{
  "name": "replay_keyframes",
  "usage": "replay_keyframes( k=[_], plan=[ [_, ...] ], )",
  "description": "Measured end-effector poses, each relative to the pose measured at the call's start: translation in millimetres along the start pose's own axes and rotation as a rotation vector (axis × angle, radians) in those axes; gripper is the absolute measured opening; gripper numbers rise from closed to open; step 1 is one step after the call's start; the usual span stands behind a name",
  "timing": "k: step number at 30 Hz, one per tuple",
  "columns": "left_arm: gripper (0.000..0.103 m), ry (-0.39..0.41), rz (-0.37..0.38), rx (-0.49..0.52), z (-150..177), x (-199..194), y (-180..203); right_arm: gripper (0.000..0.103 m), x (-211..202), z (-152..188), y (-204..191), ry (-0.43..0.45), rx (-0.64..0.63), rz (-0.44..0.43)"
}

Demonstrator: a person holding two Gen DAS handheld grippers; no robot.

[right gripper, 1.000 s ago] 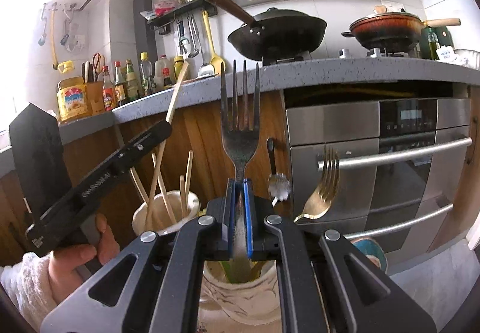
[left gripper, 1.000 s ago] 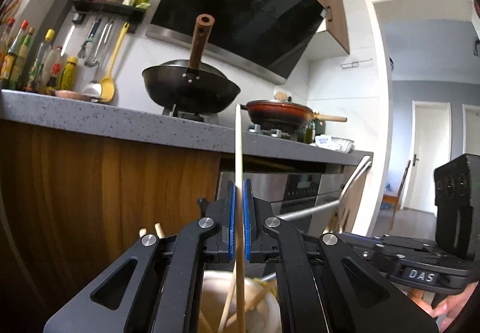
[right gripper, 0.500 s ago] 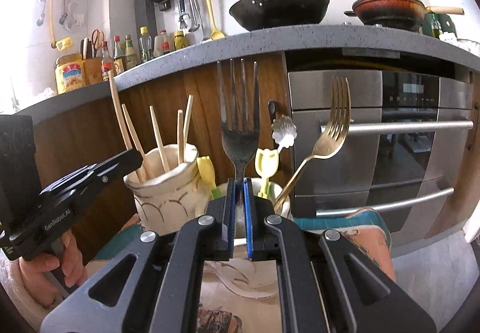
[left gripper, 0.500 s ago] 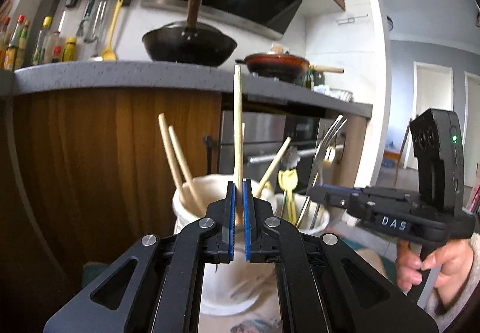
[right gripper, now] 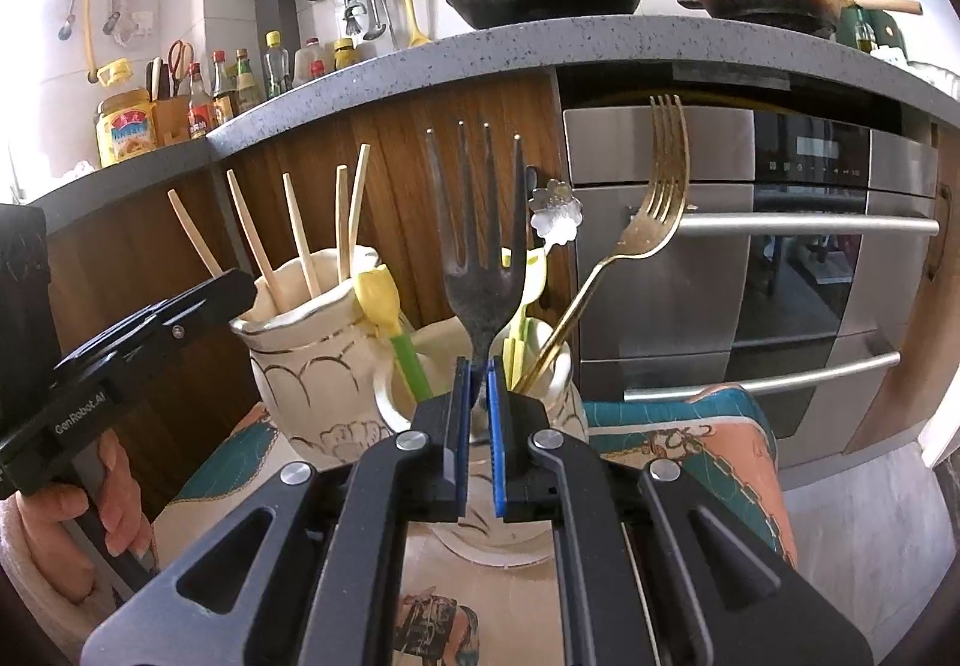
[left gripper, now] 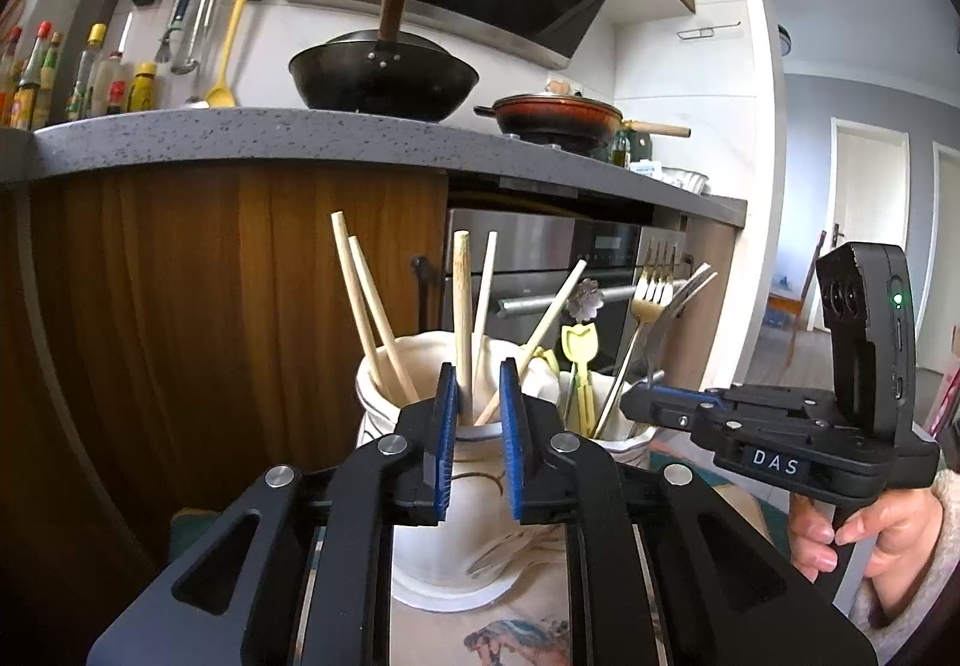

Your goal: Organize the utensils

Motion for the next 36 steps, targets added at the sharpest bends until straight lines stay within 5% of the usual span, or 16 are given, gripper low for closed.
replay_keyframes(
  k=[4, 6, 14, 17, 27, 30, 36],
  plan=[
    [0.020, -0.005, -0.012, -0.002, 0.3, -3.0, -2.5, 0.007, -2.7, 0.2, -0.1, 0.001, 0.003, 0.007],
    [0.037, -0.003, -0.018, -0.007, 0.2, -6.2, -4.3, 0.015, -4.9, -0.3, -0.1, 0.005, 0.004, 0.009],
    [0.038, -0.012, -0.046, 0.005, 1.2, -21.2, -8.6, 0.044, -17.0, 5.1, 0.6, 0.005, 0.023, 0.024],
    [0.061, -0.016, -0.064, -0.012, 5.2, -29.5, -13.3, 0.053, -23.4, 10.2, 1.5, -0.003, 0.029, 0.034],
    [0.067, -0.086, -0.117, -0.027, 29.6, -49.3, -22.9, 0.089, -44.1, 35.4, -4.8, -0.037, -0.006, 0.078],
    [0.087, -0.091, -0.145, -0.026, 38.3, -54.6, -21.2, 0.098, -46.2, 41.3, -6.4, -0.037, -0.025, 0.111],
    [0.090, -0.094, -0.175, 0.019, 50.9, -58.0, -9.8, 0.098, -49.2, 47.7, -13.6, 0.017, -0.072, 0.157]
  ],
)
Point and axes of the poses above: each gripper's, at about its wrist camera, not at the fingertips, and x roughly the way its jaws point, y to its right, z to its underside, the point moved 1 cm from there along x, roughly the way its jaws point, and after that the axes turned 10 degrees about -z, right-handed, at the moved point
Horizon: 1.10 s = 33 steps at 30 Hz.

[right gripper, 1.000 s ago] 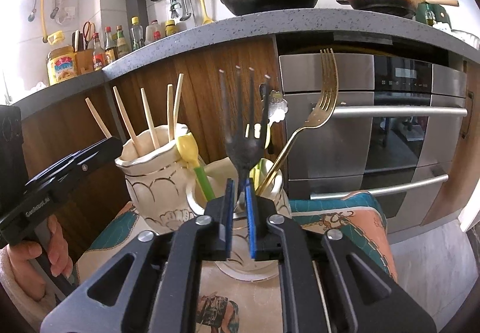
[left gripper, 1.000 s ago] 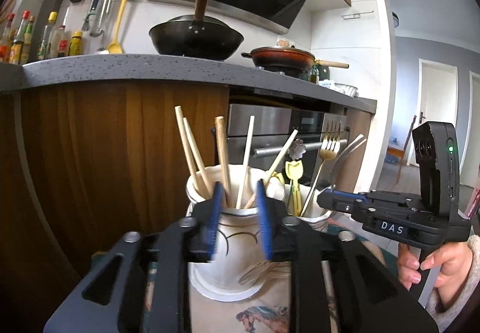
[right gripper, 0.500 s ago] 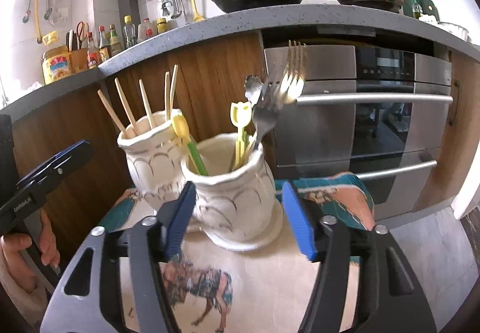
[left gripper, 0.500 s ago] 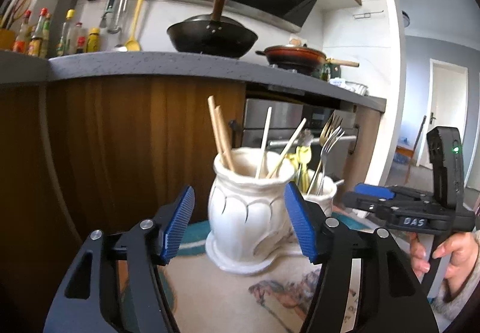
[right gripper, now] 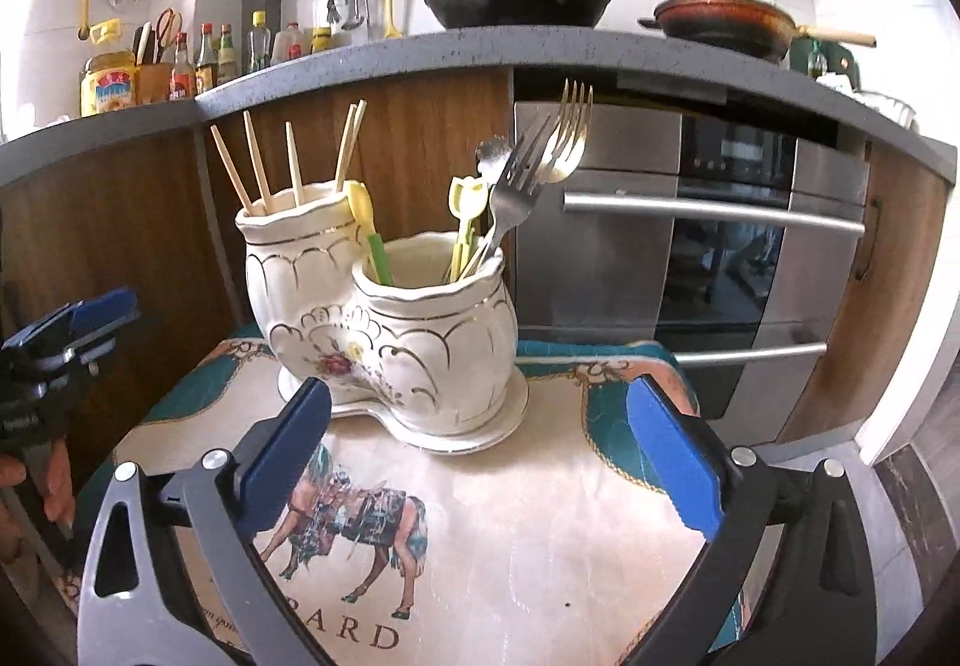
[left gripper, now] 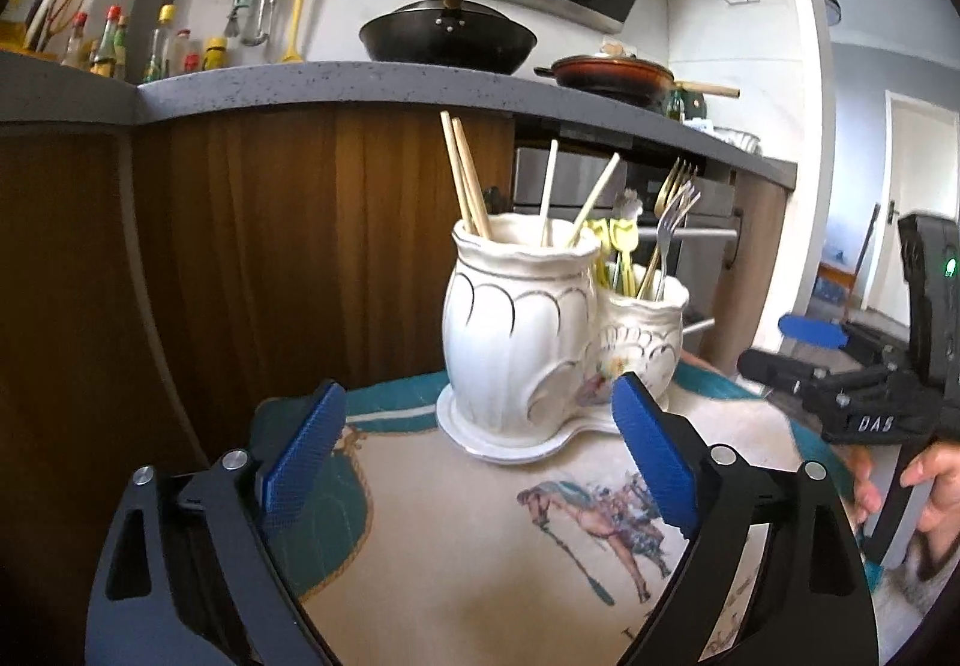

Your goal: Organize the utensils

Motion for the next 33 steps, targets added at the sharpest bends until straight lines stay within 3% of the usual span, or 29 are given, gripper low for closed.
replay_keyframes(
  k=[18, 33],
  plan=[
    [0.097, 0.052, -0.071, 0.068, 8.7, -8.6, 12.7, 0.098, -8.0, 7.4, -8.3, 0.102, -0.052, 0.059],
    [0.098, 0.050, -0.076, 0.058, 9.2, -8.3, 14.7, 0.098, -7.7, 7.0, -8.1, 0.103, -0.050, 0.059]
  ],
)
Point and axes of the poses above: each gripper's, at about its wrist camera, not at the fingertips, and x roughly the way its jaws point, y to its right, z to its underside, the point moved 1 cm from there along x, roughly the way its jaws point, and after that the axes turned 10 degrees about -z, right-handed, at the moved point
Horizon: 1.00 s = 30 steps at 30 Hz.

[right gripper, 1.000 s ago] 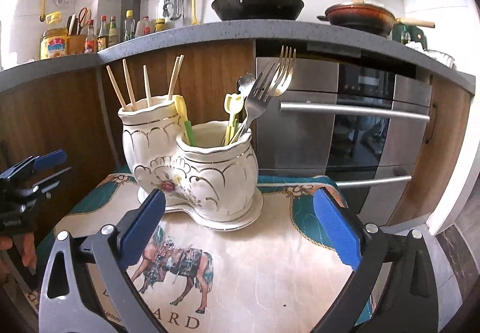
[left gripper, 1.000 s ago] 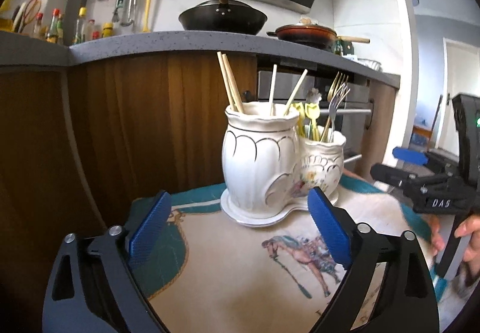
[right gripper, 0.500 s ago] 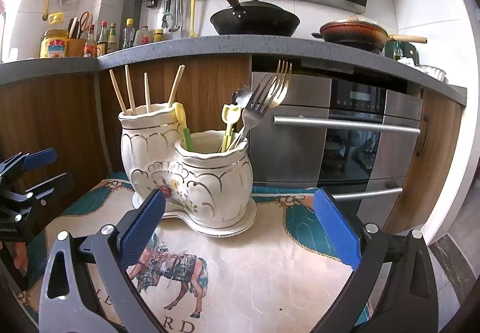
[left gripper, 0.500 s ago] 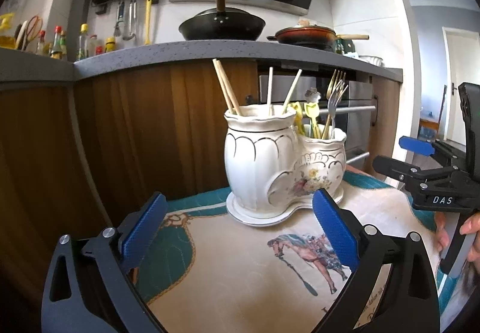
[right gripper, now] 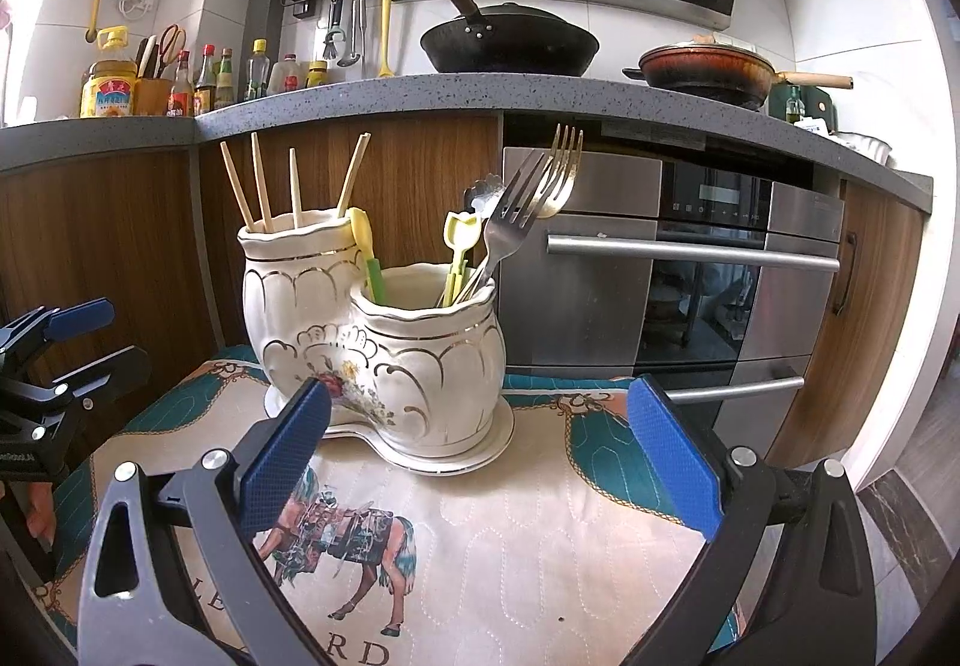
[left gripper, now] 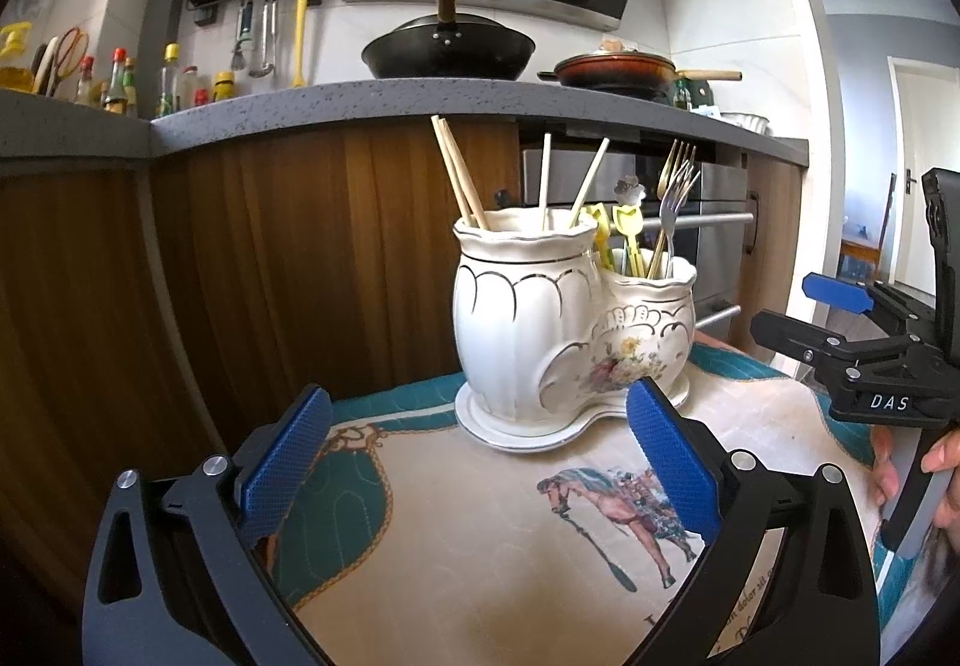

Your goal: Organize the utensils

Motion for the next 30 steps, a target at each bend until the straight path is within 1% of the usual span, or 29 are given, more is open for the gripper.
replay_keyframes(
  k=[30],
  plan=[
    [0.098, -0.004, -0.008, -0.006, 0.9, 1.2, -0.5, 0.098, 0.3, 0.2, 0.0, -0.001, 0.000, 0.000]
  ],
)
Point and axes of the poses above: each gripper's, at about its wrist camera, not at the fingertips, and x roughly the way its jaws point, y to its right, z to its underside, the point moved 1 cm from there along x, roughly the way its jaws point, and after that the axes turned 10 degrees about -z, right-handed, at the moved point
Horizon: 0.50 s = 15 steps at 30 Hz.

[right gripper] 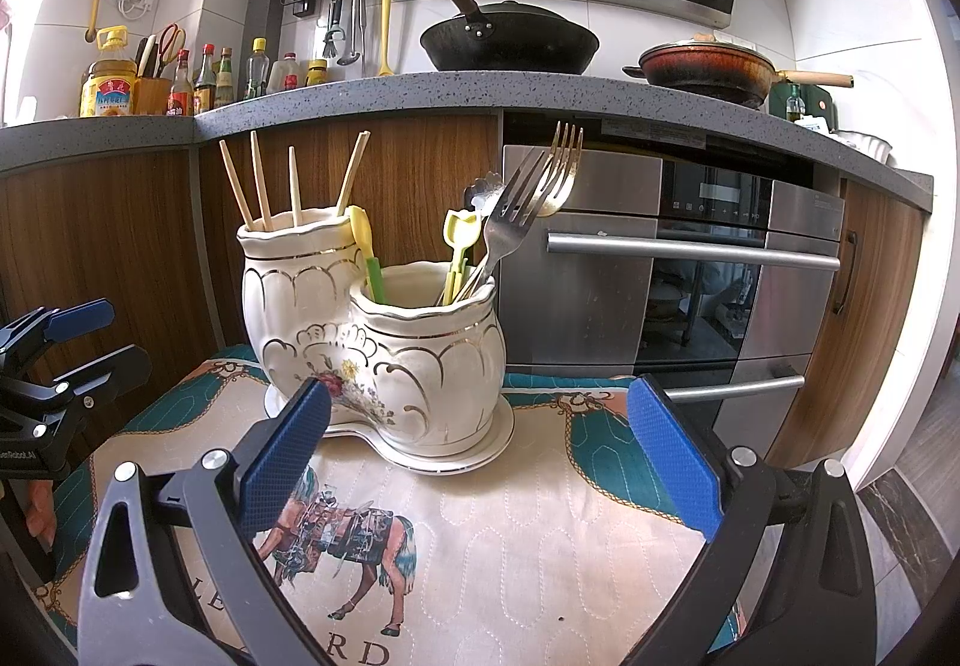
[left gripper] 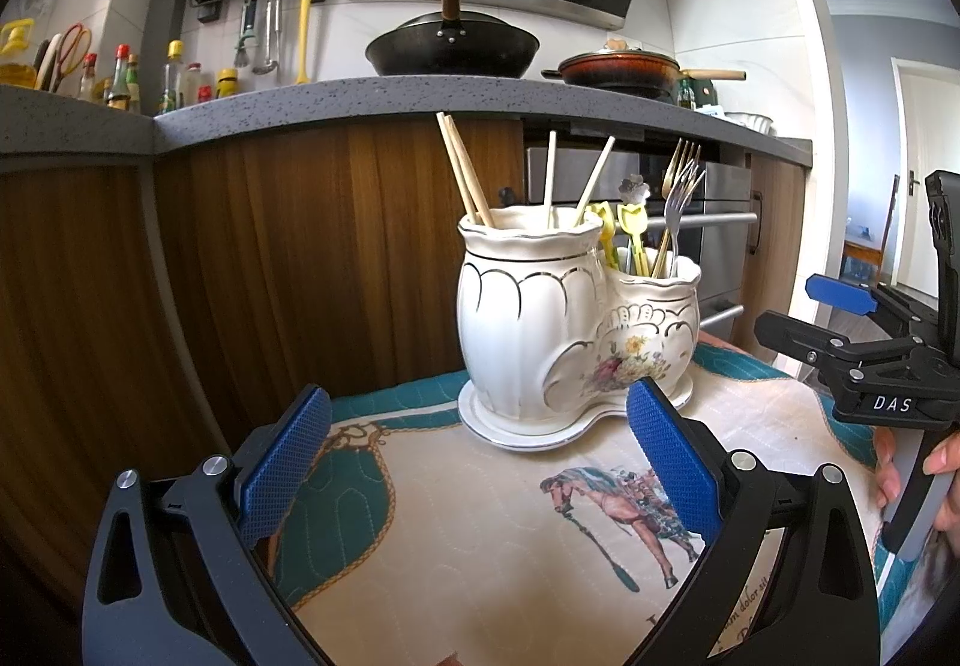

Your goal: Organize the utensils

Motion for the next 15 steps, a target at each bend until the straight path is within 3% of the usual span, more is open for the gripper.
replay_keyframes(
  k=[15],
  plan=[
    [0.098, -0.003, -0.008, -0.006, 0.8, 1.3, -1.0, 0.098, -0.1, -0.1, -0.3, 0.000, 0.000, 0.000]
  ],
)
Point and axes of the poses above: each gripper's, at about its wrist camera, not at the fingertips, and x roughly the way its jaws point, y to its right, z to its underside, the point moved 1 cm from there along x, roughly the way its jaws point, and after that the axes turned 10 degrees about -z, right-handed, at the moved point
